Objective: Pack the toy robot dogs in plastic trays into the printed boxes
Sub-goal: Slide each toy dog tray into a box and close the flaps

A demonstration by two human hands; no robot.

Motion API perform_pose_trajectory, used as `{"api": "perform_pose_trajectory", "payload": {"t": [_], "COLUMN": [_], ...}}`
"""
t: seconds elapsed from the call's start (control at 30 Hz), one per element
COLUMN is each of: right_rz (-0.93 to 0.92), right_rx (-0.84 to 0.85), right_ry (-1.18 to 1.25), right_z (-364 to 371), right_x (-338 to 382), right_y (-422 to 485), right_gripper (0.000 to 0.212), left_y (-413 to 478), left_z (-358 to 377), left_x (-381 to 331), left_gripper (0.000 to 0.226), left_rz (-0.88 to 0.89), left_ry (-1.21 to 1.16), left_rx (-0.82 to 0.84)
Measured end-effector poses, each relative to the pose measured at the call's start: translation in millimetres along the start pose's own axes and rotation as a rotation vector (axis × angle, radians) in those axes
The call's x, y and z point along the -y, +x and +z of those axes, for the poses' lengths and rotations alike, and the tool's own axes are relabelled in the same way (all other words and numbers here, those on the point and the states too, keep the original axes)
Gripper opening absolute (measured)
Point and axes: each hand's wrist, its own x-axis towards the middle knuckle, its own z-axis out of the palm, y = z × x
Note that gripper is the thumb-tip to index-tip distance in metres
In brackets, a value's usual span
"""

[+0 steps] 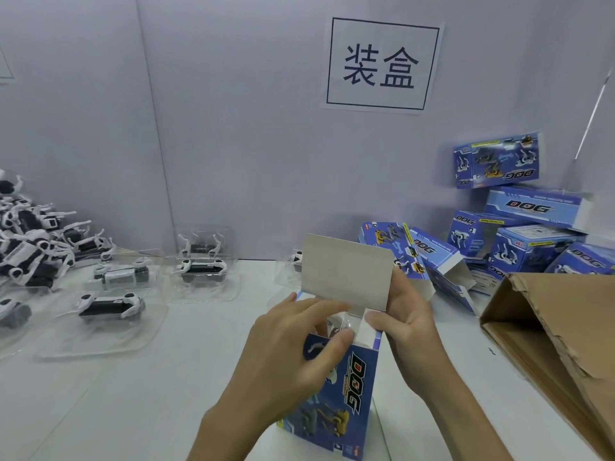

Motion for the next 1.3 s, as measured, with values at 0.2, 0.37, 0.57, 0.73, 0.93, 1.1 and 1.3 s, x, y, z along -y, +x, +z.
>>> {"api": "perform_pose_trajectory", "payload": {"t": [0.2, 0.37, 0.57, 0.73, 0.93, 1.1, 1.3], "right_rz": [0.043, -0.039, 0.025, 0.055, 0.021, 0.006, 0.017], "right_rx": [-0.016, 0.085, 0.231, 0.313, 0.329, 0.346, 0.348], "right_ry": [-0.059, -0.116, -0.422, -0.524, -0.578, -0.577, -0.541], "right_z": [-4, -4, 18, 9, 10, 10, 11], "right_x": [-4, 7, 27, 35, 33, 29, 29], "right_y": [-6, -13, 2, 6, 5, 3, 1], "right_gripper": [0.063, 0.044, 0.012, 0.037, 0.037, 0.036, 0.034], "left_y": [0, -3, -10, -31, -40, -41, -42], "left_z": [1, 7, 21, 36, 35, 27, 14], "left_x": [-5, 2, 7, 17, 19, 10, -4], "left_gripper": [0.036, 0.028, 0.022, 0.025, 0.022, 0.02, 0.011], "left_rz": [0.099, 0.144, 0.215, 0.255, 0.232, 0.197, 0.177], "left_ry": [0.222, 0.203, 0.212, 0.175, 0.172, 0.067, 0.021], "left_rx": [0.161, 0.064, -0.111, -0.398, -0.461, -0.409, -0.332]}}
